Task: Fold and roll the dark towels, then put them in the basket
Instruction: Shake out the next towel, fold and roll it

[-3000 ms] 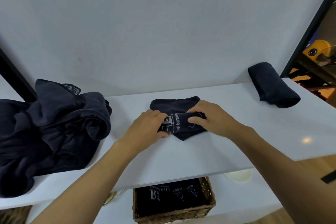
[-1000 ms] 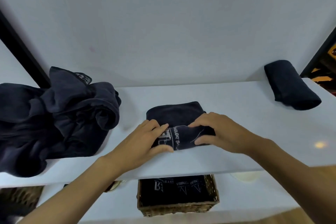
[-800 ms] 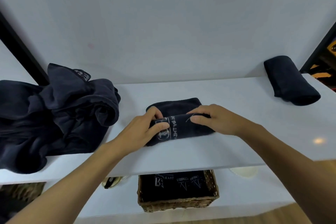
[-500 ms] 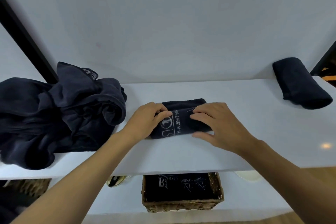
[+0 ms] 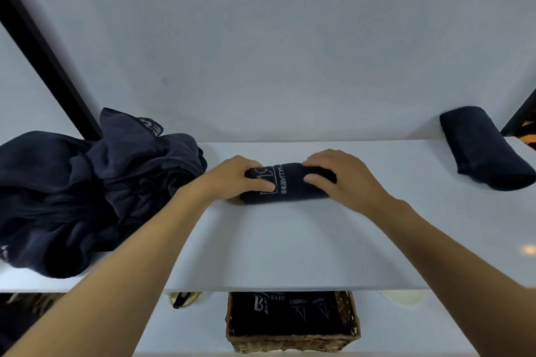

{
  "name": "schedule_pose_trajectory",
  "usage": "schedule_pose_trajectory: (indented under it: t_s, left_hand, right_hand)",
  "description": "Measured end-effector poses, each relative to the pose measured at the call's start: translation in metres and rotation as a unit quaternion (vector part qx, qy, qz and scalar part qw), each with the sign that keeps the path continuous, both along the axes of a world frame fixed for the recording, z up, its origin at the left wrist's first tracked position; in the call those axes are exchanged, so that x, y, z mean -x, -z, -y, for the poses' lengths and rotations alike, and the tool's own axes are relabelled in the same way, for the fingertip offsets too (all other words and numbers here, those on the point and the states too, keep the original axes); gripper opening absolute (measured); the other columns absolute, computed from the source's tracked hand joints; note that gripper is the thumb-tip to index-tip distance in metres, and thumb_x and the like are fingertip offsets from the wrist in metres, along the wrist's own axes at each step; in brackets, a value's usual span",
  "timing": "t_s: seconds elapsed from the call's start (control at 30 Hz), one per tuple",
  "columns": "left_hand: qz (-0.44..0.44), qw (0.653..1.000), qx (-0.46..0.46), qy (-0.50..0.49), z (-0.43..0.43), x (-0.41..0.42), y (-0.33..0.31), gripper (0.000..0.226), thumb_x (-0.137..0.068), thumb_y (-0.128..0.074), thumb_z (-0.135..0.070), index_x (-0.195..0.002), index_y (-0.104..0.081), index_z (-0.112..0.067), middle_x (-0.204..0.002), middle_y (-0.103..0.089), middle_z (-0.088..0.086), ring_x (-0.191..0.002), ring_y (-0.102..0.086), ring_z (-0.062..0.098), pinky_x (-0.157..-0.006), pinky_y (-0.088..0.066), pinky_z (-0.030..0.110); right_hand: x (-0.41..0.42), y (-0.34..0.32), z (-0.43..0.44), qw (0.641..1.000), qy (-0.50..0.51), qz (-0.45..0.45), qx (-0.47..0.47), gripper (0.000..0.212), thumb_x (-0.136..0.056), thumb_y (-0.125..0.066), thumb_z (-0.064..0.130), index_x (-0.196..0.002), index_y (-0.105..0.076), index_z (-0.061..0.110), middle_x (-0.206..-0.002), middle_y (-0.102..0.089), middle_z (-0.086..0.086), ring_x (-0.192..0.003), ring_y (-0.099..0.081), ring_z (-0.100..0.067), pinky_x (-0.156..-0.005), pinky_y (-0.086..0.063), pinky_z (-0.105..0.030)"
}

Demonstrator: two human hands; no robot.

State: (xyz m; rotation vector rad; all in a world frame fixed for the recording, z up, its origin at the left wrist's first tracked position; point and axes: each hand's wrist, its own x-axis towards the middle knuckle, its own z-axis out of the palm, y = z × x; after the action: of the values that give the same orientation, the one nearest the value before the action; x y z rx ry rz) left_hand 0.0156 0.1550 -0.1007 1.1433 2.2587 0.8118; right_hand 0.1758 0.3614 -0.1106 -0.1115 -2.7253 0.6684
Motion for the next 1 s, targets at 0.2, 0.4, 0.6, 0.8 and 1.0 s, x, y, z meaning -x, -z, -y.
schedule_pose_trajectory:
  t_s: [0.2, 0.4, 0.6, 0.8, 1.0]
  left_hand:
    - [0.029, 0.975, -0.113, -0.187, -0.015, 0.008, 0.017, 0.041, -0.071, -0.067, -0.065, -0.094, -0.071, -0.031, -0.097, -0.070, -0.015, -0.095, -0.064, 0.008, -0.084, -0.051, 0.029]
    - [0.076, 0.882, -0.259, -0.386, -0.054, -0.026, 0.028, 0.038, -0.093, -0.054, -0.048, -0.115, -0.062, -0.018, -0.111, -0.064, -0.006, -0.104, -0.057, 0.015, -0.089, -0.046, 0.029]
    - [0.202, 0.815, -0.369, -0.398, -0.138, -0.074, 0.024, 0.030, -0.096, -0.049, -0.046, -0.117, -0.055, -0.025, -0.105, -0.059, -0.015, -0.103, -0.057, 0.011, -0.088, -0.047, 0.028]
    - [0.302, 0.811, -0.378, -0.328, -0.243, -0.121, 0.012, 0.062, -0.095, -0.045, -0.053, -0.145, -0.033, -0.018, -0.142, -0.049, 0.000, -0.125, -0.051, 0.020, -0.105, -0.045, 0.040]
    - [0.323, 0.872, -0.308, -0.201, -0.309, -0.167, 0.001, 0.030, -0.099, -0.038, -0.024, -0.122, -0.054, -0.013, -0.113, -0.063, 0.004, -0.102, -0.058, 0.027, -0.081, -0.047, 0.028]
  right_hand:
    - [0.010, 0.016, -0.006, 0.989, 0.028, 0.060, -0.131, 0.057, -0.082, -0.069, 0.044, -0.133, -0.049, 0.028, -0.125, -0.056, 0.008, -0.113, -0.052, -0.018, -0.091, -0.040, -0.029]
    - [0.006, -0.011, -0.005, 0.974, 0.081, 0.122, 0.175, 0.031, -0.072, -0.078, 0.033, -0.099, -0.064, 0.027, -0.091, -0.067, 0.010, -0.084, -0.064, -0.012, -0.065, -0.049, -0.025]
    - [-0.038, -0.022, -0.043, 0.889, 0.152, 0.112, 0.416, 0.027, -0.075, -0.078, 0.025, -0.097, -0.069, 0.014, -0.094, -0.075, -0.005, -0.091, -0.070, -0.023, -0.078, -0.054, -0.035]
    - [-0.087, -0.033, -0.091, 0.817, 0.207, 0.023, 0.538, 0.029, -0.085, -0.070, 0.028, -0.109, -0.066, 0.011, -0.096, -0.075, -0.004, -0.085, -0.070, -0.019, -0.067, -0.056, -0.031]
    - [-0.100, -0.040, -0.153, 0.837, 0.341, -0.057, 0.424, 0.030, -0.093, -0.059, 0.041, -0.107, -0.060, 0.014, -0.097, -0.068, -0.003, -0.090, -0.067, -0.021, -0.081, -0.058, -0.041]
